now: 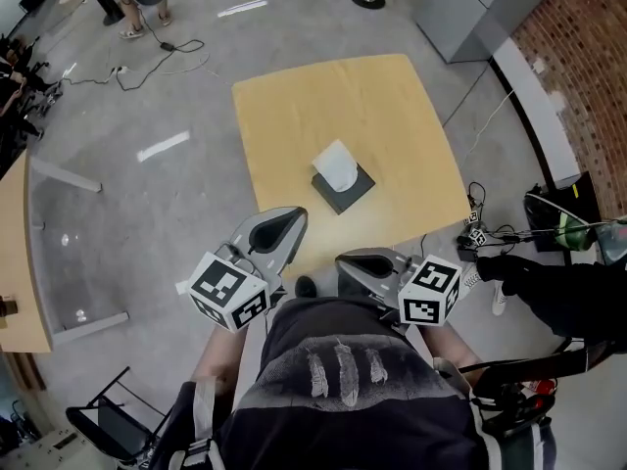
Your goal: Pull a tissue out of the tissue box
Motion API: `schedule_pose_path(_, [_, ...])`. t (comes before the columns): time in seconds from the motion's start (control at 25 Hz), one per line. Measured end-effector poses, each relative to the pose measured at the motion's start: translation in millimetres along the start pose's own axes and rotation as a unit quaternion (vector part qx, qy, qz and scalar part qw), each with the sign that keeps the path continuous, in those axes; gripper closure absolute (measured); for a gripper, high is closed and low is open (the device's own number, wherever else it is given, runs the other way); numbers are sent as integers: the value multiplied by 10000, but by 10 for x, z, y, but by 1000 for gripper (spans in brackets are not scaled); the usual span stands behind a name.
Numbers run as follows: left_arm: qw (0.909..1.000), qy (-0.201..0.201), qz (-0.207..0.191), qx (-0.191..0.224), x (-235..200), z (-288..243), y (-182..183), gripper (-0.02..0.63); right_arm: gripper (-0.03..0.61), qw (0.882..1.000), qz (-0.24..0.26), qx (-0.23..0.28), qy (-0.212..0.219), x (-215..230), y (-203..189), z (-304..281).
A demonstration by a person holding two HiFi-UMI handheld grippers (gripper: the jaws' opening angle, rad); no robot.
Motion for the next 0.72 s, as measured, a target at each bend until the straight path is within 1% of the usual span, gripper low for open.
schedule_pose_path(0.16, [9998, 123, -15, -137, -59, -158, 54, 611, 580, 9999, -77, 22, 82, 123, 23, 48])
schedule_pose_path(0.28, [9994, 213, -49, -258, -150, -322, 42, 611, 580, 9997, -249, 81, 33, 280, 6, 122])
schedule_pose_path(0.48, [9980, 419, -105, -454, -377, -581, 43, 611, 580, 9991, -389, 118, -82, 444, -43, 247])
schedule_pose_path(0.56, [9971, 490, -112, -580, -488, -689, 21, 611, 580, 9986, -468, 161, -162, 507, -59, 298])
schedule_pose_path(0.72, [9931, 647, -185, -960, -705, -978, -81, 611, 580, 9975, -602, 245, -277, 666, -92, 423])
Point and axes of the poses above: the fingertips, and each gripper's own axes: z backward along the fingers, x to its right, y out of its top, the point moved 2 cm from there along z, backward along the fingers, and after that the axes turned 14 degrees about z, right-handed, at the moved point
